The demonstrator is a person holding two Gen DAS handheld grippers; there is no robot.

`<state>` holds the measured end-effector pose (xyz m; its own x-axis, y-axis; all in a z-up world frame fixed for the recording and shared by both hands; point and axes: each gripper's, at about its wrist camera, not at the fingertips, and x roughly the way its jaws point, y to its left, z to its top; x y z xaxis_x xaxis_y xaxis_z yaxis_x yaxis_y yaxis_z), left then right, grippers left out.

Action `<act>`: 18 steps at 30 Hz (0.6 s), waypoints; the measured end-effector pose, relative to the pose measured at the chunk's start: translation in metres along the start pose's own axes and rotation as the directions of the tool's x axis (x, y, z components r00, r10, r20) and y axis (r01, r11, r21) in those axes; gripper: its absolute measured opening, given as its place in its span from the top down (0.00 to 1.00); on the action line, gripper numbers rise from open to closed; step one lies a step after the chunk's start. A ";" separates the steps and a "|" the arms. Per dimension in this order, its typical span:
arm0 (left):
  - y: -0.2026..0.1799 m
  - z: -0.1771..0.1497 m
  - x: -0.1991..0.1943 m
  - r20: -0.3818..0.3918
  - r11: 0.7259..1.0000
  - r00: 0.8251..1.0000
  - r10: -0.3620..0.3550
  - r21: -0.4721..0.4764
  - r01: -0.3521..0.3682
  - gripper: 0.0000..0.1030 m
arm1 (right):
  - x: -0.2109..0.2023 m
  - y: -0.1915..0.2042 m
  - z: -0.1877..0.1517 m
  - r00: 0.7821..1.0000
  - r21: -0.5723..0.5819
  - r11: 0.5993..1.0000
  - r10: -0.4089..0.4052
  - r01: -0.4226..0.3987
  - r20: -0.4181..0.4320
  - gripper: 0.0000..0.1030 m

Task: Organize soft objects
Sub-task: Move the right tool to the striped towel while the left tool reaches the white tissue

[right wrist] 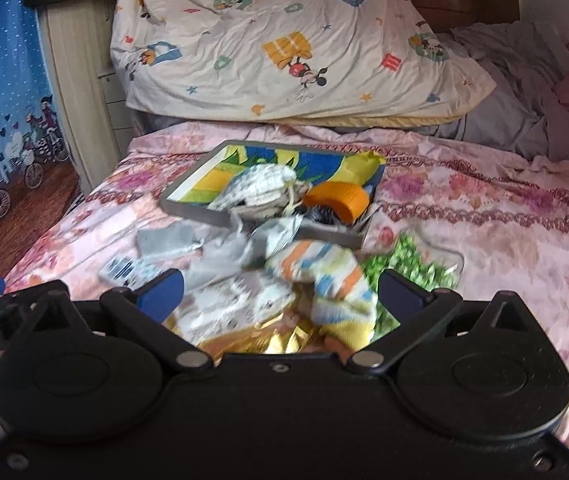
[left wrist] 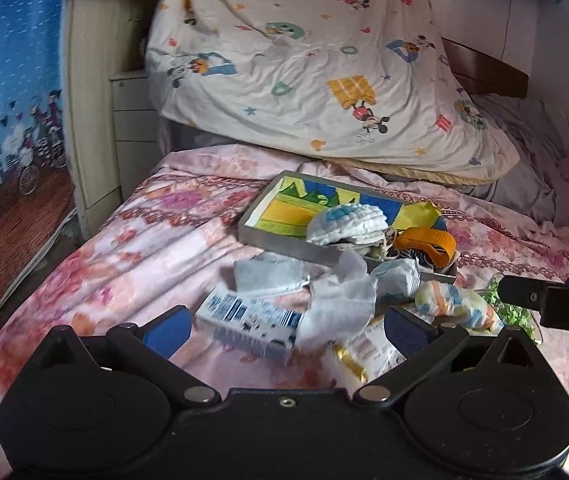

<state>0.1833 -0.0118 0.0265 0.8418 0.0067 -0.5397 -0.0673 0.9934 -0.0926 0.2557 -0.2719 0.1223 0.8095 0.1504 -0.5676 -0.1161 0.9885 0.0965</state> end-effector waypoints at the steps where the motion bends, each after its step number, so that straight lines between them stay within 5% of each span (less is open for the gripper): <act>1: -0.002 0.003 0.006 -0.001 1.000 1.000 -0.008 0.004 0.008 0.01 | 0.004 -0.002 0.004 1.000 -0.001 1.000 -0.005 0.005 0.003 0.01; 18: -0.019 0.009 0.112 -0.057 0.973 0.975 -0.214 0.078 0.219 0.01 | 0.086 -0.052 0.018 0.997 -0.008 0.999 -0.048 0.049 0.054 0.01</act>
<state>0.2833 -0.0291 -0.0244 0.8047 -0.2130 -0.5541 0.1603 0.9767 -0.1427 0.3415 -0.3102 0.0835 0.8439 0.1016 -0.5269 -0.0813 0.9948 0.0618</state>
